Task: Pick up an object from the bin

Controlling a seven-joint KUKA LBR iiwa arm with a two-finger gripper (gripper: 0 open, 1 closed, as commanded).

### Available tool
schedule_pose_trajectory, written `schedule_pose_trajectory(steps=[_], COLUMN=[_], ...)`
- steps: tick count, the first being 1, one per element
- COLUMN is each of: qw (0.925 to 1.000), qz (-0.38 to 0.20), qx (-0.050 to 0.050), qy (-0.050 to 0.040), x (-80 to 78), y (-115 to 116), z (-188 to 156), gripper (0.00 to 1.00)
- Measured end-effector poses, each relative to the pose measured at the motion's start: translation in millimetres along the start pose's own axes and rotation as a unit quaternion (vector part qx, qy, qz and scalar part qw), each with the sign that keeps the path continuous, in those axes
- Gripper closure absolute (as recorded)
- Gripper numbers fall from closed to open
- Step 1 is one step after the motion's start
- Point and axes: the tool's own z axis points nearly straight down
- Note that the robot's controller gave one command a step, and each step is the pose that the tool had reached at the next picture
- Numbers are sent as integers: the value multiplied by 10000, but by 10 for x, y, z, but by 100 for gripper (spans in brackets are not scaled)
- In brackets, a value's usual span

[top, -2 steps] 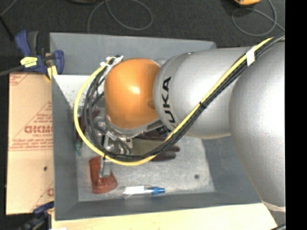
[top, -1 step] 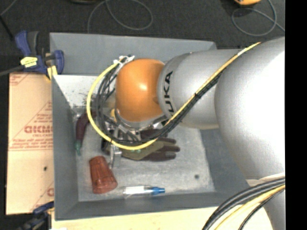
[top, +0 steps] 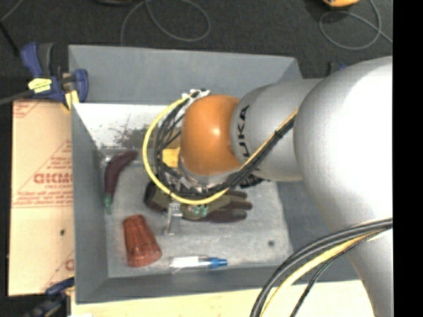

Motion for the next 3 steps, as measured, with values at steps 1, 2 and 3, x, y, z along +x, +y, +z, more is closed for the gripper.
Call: schedule_pose_trajectory(steps=[1, 2, 3], qw=[9972, 9950, 9972], qz=[-753, -995, -749], qx=[5, -7, -7], qy=[-13, 24, -27], x=[-39, -315, -51], y=[-234, -626, -229], z=[95, 125, 83], gripper=[0, 0, 100])
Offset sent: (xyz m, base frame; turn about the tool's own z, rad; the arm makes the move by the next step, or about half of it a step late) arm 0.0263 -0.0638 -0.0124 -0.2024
